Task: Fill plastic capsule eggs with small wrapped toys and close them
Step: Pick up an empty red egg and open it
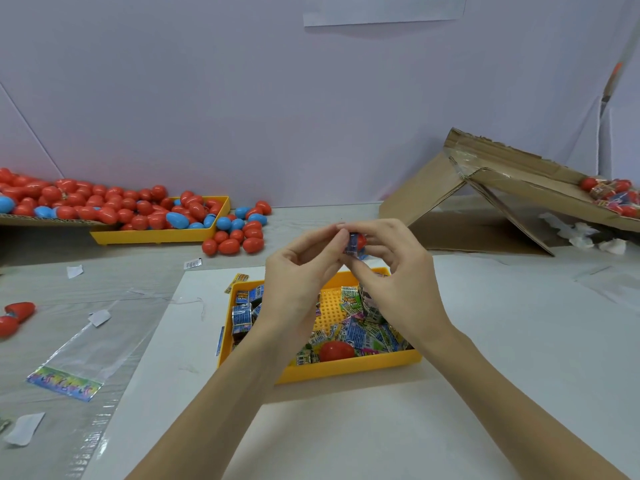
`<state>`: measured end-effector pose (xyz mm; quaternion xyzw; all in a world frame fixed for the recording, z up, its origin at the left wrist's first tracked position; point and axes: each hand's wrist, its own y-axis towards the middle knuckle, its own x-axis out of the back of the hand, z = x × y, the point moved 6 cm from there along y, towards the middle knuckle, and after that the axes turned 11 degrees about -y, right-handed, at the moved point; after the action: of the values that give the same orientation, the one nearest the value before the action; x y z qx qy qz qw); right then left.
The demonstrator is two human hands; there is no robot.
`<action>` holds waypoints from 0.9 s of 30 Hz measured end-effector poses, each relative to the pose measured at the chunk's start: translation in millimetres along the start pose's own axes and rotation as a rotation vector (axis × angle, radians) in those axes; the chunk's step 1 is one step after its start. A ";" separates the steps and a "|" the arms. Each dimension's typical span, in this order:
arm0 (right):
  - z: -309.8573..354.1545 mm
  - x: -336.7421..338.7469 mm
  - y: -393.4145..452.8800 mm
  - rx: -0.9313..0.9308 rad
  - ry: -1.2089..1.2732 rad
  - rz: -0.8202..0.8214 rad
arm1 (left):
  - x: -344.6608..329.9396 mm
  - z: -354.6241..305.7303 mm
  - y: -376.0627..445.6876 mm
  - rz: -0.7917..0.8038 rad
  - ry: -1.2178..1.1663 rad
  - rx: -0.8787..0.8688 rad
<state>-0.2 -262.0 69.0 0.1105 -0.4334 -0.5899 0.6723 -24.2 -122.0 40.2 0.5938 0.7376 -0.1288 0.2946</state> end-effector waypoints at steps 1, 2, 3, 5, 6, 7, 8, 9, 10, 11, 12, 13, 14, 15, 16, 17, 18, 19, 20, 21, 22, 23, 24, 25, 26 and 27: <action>-0.5 -3.3 -0.6 -0.013 0.035 0.032 | 1.5 -1.6 -0.1 -0.006 0.003 -0.009; -2.9 -5.8 -0.4 -0.064 0.118 0.066 | 2.4 -3.5 0.4 0.000 0.004 -0.017; -6.4 -6.8 0.5 -0.159 0.251 0.093 | 2.4 -6.3 1.5 0.013 0.010 -0.029; -13.4 -9.5 0.8 -0.392 0.608 0.144 | 0.3 -13.3 4.0 0.057 0.029 -0.072; -15.5 -11.8 0.2 -0.479 0.760 0.181 | -1.7 -15.9 5.1 0.089 0.036 -0.094; -16.2 -14.1 -0.3 -0.534 0.860 0.221 | -3.7 -17.8 5.7 0.122 0.038 -0.112; -15.6 -16.3 -0.4 -0.561 0.918 0.256 | -5.3 -18.8 5.9 0.154 0.038 -0.122; -14.4 -18.0 -0.8 -0.572 0.957 0.284 | -6.6 -18.9 5.6 0.183 0.041 -0.125; -13.0 -19.6 -0.9 -0.575 0.993 0.304 | -6.8 -18.8 5.4 0.208 0.049 -0.128; -11.7 -20.7 -0.9 -0.577 1.027 0.319 | -6.4 -19.1 5.4 0.228 0.059 -0.133; -10.4 -21.5 -1.0 -0.581 1.058 0.333 | -6.4 -19.6 5.6 0.249 0.070 -0.139; -9.5 -21.9 -1.2 -0.586 1.084 0.346 | -6.8 -20.4 5.7 0.269 0.080 -0.148; -9.1 -22.3 -1.5 -0.591 1.107 0.357 | -7.8 -20.9 5.5 0.287 0.089 -0.160; -8.6 -22.6 -1.8 -0.593 1.126 0.367 | -8.9 -21.1 5.2 0.297 0.098 -0.174; -8.0 -23.2 -2.4 -0.594 1.142 0.379 | -10.3 -20.6 4.6 0.300 0.109 -0.185; -7.4 -23.9 -2.9 -0.593 1.159 0.391 | -11.5 -19.6 4.1 0.297 0.130 -0.192; -6.7 -24.9 -3.5 -0.587 1.175 0.403 | -12.3 -18.3 3.8 0.290 0.160 -0.195; -5.8 -26.0 -3.8 -0.577 1.191 0.415 | -12.7 -16.9 3.5 0.279 0.191 -0.197; -4.9 -27.0 -4.0 -0.567 1.204 0.423 | -13.2 -15.4 2.9 0.273 0.215 -0.192; -4.6 -27.7 -4.1 -0.561 1.211 0.428 | -13.7 -14.0 1.9 0.273 0.221 -0.178; -4.8 -28.5 -4.3 -0.558 1.209 0.430 | -14.2 -12.9 1.0 0.273 0.211 -0.164; -5.0 -28.9 -4.5 -0.555 1.203 0.431 | -14.7 -12.6 0.1 0.269 0.192 -0.156; -5.1 -29.1 -4.6 -0.550 1.197 0.432 | -15.1 -12.7 -0.4 0.262 0.172 -0.152; -5.0 -29.3 -4.7 -0.544 1.195 0.433 | -15.4 -12.7 -0.8 0.257 0.149 -0.148; -5.2 -29.4 -4.6 -0.539 1.193 0.432 | -15.9 -12.2 -1.0 0.255 0.126 -0.144; -5.4 -29.2 -4.2 -0.532 1.188 0.431 | -16.4 -11.9 -1.2 0.257 0.101 -0.141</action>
<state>2.8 -239.1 49.8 0.1577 0.1563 -0.3688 0.9026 -26.7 -129.0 59.1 0.6670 0.6765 -0.0079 0.3120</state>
